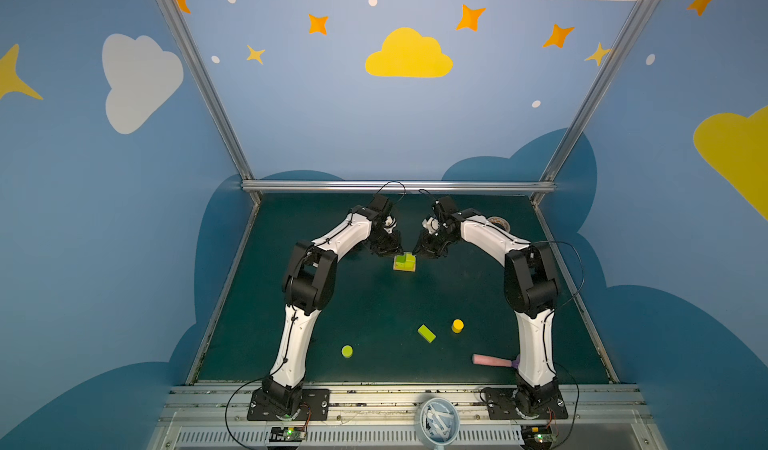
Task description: Build the wood block tower
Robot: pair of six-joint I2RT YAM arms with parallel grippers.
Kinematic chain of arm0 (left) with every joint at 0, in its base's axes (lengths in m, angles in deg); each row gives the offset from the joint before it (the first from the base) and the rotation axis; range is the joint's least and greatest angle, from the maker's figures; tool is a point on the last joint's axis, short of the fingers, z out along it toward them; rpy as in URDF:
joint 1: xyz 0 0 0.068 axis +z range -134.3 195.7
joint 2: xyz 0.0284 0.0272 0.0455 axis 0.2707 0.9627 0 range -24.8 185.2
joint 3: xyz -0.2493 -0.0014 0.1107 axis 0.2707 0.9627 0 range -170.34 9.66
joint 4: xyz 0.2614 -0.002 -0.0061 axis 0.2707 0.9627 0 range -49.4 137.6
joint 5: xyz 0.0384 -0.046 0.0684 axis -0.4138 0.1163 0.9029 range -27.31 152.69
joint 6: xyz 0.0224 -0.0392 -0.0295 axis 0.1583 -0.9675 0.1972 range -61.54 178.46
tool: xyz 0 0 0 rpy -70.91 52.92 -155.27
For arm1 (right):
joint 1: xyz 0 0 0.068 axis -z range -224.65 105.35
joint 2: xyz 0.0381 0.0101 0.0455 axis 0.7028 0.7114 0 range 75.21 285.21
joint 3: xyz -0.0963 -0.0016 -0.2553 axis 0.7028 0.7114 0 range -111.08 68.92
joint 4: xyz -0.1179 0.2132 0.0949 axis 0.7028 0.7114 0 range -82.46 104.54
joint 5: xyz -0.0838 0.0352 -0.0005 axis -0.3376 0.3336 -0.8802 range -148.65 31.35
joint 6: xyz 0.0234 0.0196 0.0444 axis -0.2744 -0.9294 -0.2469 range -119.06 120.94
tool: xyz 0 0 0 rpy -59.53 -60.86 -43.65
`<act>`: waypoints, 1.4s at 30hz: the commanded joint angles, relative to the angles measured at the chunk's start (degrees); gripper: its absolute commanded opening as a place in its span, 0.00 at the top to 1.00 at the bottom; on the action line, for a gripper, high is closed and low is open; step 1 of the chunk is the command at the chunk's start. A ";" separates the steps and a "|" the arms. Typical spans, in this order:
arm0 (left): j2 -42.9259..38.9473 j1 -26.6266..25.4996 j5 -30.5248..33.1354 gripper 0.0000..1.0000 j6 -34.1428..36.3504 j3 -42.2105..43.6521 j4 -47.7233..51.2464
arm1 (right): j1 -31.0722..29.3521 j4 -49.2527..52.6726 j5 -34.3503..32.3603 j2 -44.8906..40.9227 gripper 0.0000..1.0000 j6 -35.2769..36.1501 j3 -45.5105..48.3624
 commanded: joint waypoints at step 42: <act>2.05 0.00 -2.09 0.71 -0.97 0.25 0.09 | -1.54 0.91 1.45 3.87 0.72 -0.63 -4.31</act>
